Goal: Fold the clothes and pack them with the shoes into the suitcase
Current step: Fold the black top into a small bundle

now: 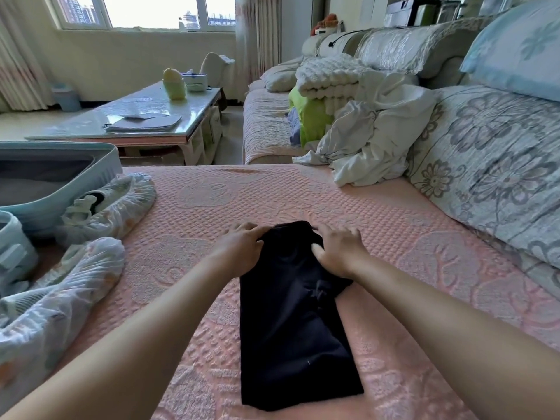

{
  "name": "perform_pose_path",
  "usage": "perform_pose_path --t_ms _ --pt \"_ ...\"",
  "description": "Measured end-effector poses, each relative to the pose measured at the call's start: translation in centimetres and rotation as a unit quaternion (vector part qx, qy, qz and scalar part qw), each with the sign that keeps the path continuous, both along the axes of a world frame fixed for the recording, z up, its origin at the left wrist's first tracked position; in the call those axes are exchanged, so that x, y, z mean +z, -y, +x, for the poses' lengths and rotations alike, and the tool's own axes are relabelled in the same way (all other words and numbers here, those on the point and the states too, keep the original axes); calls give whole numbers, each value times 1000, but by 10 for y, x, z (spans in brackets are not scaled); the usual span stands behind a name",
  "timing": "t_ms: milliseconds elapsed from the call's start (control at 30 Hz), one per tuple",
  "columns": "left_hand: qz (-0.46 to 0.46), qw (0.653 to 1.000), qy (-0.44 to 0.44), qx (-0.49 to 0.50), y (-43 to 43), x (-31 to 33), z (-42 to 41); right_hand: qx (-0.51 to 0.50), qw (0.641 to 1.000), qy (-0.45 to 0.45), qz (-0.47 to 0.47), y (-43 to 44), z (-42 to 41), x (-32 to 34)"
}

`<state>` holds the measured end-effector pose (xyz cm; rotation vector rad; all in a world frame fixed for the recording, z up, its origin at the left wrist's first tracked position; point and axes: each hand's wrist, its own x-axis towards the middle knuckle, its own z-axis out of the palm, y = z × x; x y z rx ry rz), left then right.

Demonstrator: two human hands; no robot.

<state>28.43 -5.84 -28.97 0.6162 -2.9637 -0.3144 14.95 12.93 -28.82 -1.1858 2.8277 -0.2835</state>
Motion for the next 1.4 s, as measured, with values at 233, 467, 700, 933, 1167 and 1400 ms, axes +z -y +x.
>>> perform_pose_path --t_ms 233,467,700,933,1167,1400 --pt "32 992 115 28 -1 -11 -9 16 990 -138 -31 3 -25 -17" --pt "-148 986 -2 -81 -25 -5 -4 146 974 -48 -164 -11 -1 2" --pt "-140 983 0 -120 -85 -5 20 125 959 254 -9 -55 31 28" --pt "-78 979 120 -143 -119 -4 44 57 958 280 8 -84 22 35" --pt "-87 972 -43 -213 -157 14 27 -40 989 92 -109 -71 -9 14" --pt "-98 978 -25 -180 -167 5 1 -29 999 5 32 -37 -32 -7"
